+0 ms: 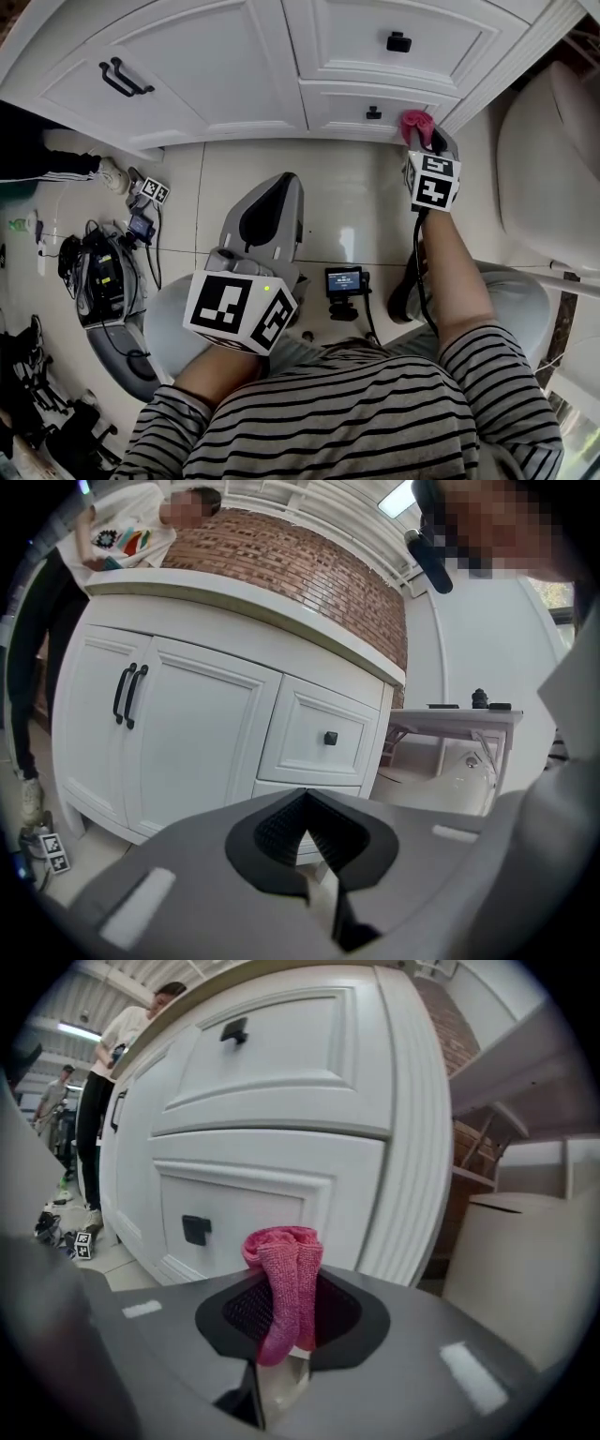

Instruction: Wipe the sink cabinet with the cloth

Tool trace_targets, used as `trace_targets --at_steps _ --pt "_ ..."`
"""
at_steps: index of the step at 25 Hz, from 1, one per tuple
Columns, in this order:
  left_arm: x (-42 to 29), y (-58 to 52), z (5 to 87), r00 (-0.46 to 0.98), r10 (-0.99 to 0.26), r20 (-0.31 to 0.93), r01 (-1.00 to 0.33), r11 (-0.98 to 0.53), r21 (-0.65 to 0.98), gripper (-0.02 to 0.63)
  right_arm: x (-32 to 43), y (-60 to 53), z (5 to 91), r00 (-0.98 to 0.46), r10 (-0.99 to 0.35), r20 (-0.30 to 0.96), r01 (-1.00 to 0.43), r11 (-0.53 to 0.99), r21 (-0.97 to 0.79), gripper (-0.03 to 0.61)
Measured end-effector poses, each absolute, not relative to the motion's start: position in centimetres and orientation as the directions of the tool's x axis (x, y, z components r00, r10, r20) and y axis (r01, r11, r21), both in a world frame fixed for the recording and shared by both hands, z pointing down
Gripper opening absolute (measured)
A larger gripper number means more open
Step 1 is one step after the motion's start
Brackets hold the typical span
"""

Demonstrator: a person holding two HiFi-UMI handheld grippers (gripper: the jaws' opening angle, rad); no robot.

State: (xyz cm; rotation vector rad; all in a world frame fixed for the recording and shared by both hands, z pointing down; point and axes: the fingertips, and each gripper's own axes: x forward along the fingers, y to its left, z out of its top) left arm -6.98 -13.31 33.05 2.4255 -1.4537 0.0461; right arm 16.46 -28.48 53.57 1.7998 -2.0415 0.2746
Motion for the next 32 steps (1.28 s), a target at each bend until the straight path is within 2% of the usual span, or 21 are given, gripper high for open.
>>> trace_targets --at_steps 3,5,6,8,11,13,16,20,24,32 --pt "-7.1 -13.2 32.8 0.493 -0.852 0.178 -0.860 -0.446 0.248 0.000 19.3 -27.2 54.6 0.018 -0.897 0.442 -0.991 0.042 0.127 0.086" --pt "-7.3 -13.2 32.8 0.497 -0.849 0.178 -0.856 -0.445 0.264 0.000 18.6 -26.5 55.3 0.023 -0.894 0.448 -0.996 0.020 0.090 0.086" --pt "-7.5 -13.2 32.8 0.496 -0.850 0.177 -0.854 -0.441 0.275 0.000 16.8 -26.3 55.7 -0.020 -0.896 0.444 -0.994 0.064 0.085 0.086" --pt "-8.0 -13.3 32.7 0.490 -0.855 0.170 -0.854 -0.433 0.288 0.000 11.1 -26.3 56.3 -0.179 -0.896 0.407 -0.963 0.245 0.116 0.086" --pt "-8.2 -13.4 32.9 0.485 -0.859 0.167 -0.857 -0.428 0.289 0.000 1.9 -26.8 57.0 -0.409 -0.845 0.344 -0.862 0.482 0.159 0.087" --pt "-8.3 -13.4 33.5 0.484 -0.856 0.179 -0.857 -0.423 0.294 0.000 -2.0 -27.2 57.8 -0.477 -0.813 0.335 -0.814 0.552 0.180 0.087" --pt "-8.5 -13.5 34.1 0.482 -0.854 0.195 -0.857 -0.415 0.305 0.000 -4.0 -28.3 59.4 -0.489 -0.796 0.357 -0.788 0.578 0.211 0.087" --pt "-8.6 -14.1 34.4 0.477 -0.856 0.198 -0.859 -0.407 0.310 0.000 0.1 -29.6 60.6 -0.432 -0.821 0.373 -0.833 0.522 0.184 0.090" --pt "-7.7 -14.2 34.2 0.496 -0.847 0.192 -0.849 -0.425 0.315 0.000 8.3 -29.0 61.0 -0.305 -0.871 0.385 -0.902 0.394 0.176 0.092" --pt "-6.8 -13.4 32.5 0.503 -0.850 0.155 -0.850 -0.455 0.264 0.000 26.8 -26.2 60.1 0.131 -0.882 0.453 -0.990 -0.096 0.100 0.087"
